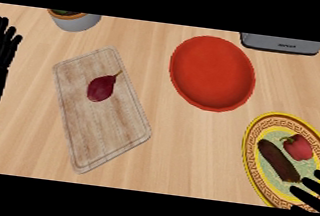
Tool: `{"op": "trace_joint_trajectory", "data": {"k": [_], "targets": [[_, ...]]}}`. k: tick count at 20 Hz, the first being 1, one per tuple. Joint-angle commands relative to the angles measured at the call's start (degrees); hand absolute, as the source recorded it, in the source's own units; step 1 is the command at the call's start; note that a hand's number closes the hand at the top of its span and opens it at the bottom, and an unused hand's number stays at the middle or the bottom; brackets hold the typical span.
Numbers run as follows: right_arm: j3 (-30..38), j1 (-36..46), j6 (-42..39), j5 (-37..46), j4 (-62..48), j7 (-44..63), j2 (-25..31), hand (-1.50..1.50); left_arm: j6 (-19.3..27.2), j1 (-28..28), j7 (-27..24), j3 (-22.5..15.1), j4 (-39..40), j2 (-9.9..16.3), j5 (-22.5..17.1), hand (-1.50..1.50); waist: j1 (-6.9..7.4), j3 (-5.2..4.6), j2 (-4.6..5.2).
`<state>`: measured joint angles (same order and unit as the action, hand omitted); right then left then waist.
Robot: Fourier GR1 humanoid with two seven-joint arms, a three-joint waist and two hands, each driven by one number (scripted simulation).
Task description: Pick the sweet potato from the plate and place it in the bowl
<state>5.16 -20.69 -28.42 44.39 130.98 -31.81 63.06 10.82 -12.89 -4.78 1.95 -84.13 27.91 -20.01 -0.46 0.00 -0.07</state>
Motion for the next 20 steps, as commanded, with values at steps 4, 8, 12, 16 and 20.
{"op": "trace_joint_trajectory", "data": {"k": [4,8,12,16,20], "targets": [[-7.3,3.5,2.3,11.0,-6.8,-2.2,-5.8,-1.5,0.2,3.5,0.7,-0.4,-4.0,-2.6,2.4,0.0,0.85,0.02,0.06],[-10.8,9.5,-0.4,13.7,-12.2,-2.2,-9.0,-1.5,-2.1,-1.2,1.9,1.3,-0.5,-2.0,2.7,0.0,0.66,0.0,0.14],[-16.0,14.0,5.5,20.4,-22.9,-3.3,-13.5,-1.5,-3.1,-1.6,2.0,2.3,0.4,-2.7,2.4,0.0,1.05,0.03,0.24],[-12.0,17.2,2.6,19.3,-25.4,-6.9,-14.0,-1.5,-1.6,-2.0,4.7,2.8,-2.5,-3.9,3.7,0.0,0.81,0.01,0.12],[-13.8,23.4,2.0,21.5,-30.5,-7.1,-18.3,-1.5,-4.6,-3.6,2.0,5.6,2.6,-3.2,3.7,0.0,0.81,-0.01,0.18]]}}
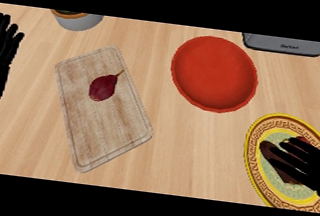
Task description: Pick the sweet potato from the plate and place it in the bowl
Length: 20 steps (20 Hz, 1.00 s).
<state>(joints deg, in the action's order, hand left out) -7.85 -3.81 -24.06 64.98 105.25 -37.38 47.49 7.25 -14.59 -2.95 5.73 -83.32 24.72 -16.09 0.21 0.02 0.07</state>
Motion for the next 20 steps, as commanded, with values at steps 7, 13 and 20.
{"op": "trace_joint_trajectory", "data": {"k": [7,13,20], "targets": [[-1.6,3.4,5.8,4.5,-10.2,-7.9,-4.5,-1.5,-2.2,3.5,3.8,2.5,-6.2,-0.1,0.6,0.0,0.12,0.01,-0.12],[-2.2,4.4,4.6,9.9,-10.6,-7.1,-7.5,-1.5,-4.1,0.4,-0.3,3.9,1.3,-2.4,2.4,0.0,-0.29,-0.03,-0.06],[-2.5,6.1,6.4,14.8,-15.8,-6.5,-11.7,-1.5,-2.1,3.9,0.9,3.3,-4.4,-4.8,5.6,0.0,-0.09,-0.02,-0.09]]}}
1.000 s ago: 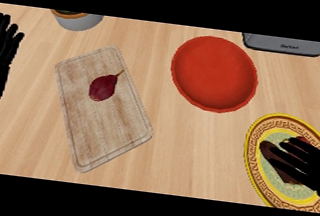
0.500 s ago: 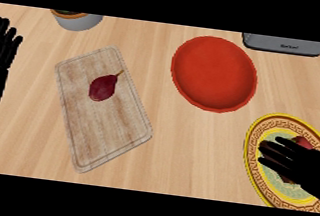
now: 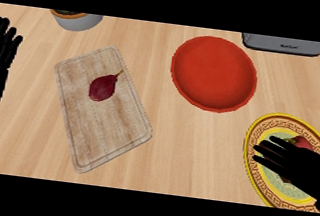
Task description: Pick the sweet potato from the plate and place it in the bowl
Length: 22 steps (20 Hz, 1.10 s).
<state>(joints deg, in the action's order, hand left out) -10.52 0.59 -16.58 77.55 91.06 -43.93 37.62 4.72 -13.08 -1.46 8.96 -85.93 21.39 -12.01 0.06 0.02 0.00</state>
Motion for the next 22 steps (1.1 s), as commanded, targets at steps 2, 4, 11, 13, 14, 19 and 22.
{"op": "trace_joint_trajectory", "data": {"k": [2,4,11,13,14,19,22], "targets": [[-0.8,2.4,1.3,4.4,-5.4,0.1,-3.5,-1.5,-0.9,-1.0,3.5,2.1,-1.9,0.5,-0.7,0.0,0.03,-0.01,0.0],[-1.6,4.2,2.9,5.8,-9.0,1.7,-6.1,-1.5,0.1,4.8,-2.9,-0.7,-2.7,-3.5,2.5,0.0,0.28,-0.01,0.02],[1.2,9.2,4.8,8.6,-17.5,1.9,-8.2,-1.5,-1.6,1.7,0.6,1.6,-3.0,-1.8,1.7,0.0,0.39,0.01,0.01],[0.7,9.2,7.8,10.5,-20.1,2.6,-9.6,-1.5,-1.6,-3.7,1.2,2.3,2.0,-1.2,2.0,0.0,0.1,0.0,0.06],[2.3,10.7,6.1,9.6,-19.4,0.7,-8.3,-1.5,-1.1,0.7,2.0,0.8,-2.3,-3.0,2.8,0.0,0.21,0.0,0.0],[4.0,9.0,10.8,5.6,-17.3,-5.3,-8.5,1.5,-3.8,-0.7,-2.3,3.1,4.0,-2.0,2.2,0.0,-0.08,-0.02,0.04],[4.0,9.7,9.7,6.8,-16.0,-5.5,-9.1,1.5,-2.5,-1.4,2.6,3.0,-0.9,-1.9,2.7,0.0,-0.05,-0.01,-0.02]]}}
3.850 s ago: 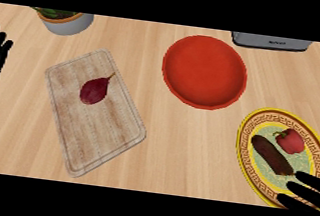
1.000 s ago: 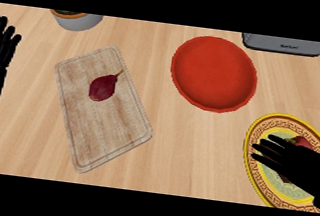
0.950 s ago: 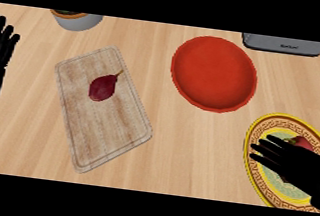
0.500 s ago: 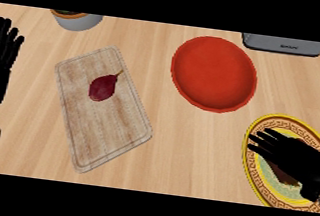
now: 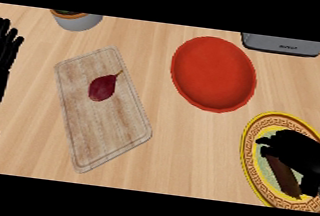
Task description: Pick the sweet potato from the plate and place it in the bowl
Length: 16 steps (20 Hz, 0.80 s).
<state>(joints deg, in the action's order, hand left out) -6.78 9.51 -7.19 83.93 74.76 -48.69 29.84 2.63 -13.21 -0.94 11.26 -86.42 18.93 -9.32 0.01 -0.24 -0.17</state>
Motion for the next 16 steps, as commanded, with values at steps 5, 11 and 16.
{"op": "trace_joint_trajectory", "data": {"k": [5,11,16], "targets": [[18.8,8.4,-2.8,-8.4,-20.0,3.9,5.0,1.5,-1.7,-1.5,-0.7,0.5,1.5,0.4,-0.9,0.0,1.7,0.54,1.39],[30.1,16.7,-5.7,-12.7,-35.1,7.8,13.1,1.5,-0.5,-3.7,-1.5,-1.1,1.5,-1.4,0.3,0.0,3.99,0.82,2.46],[33.2,20.8,0.9,-13.1,-45.0,4.3,18.3,1.5,-1.0,-5.4,0.6,-1.1,2.3,-0.5,-0.1,0.0,3.46,0.81,2.03]]}}
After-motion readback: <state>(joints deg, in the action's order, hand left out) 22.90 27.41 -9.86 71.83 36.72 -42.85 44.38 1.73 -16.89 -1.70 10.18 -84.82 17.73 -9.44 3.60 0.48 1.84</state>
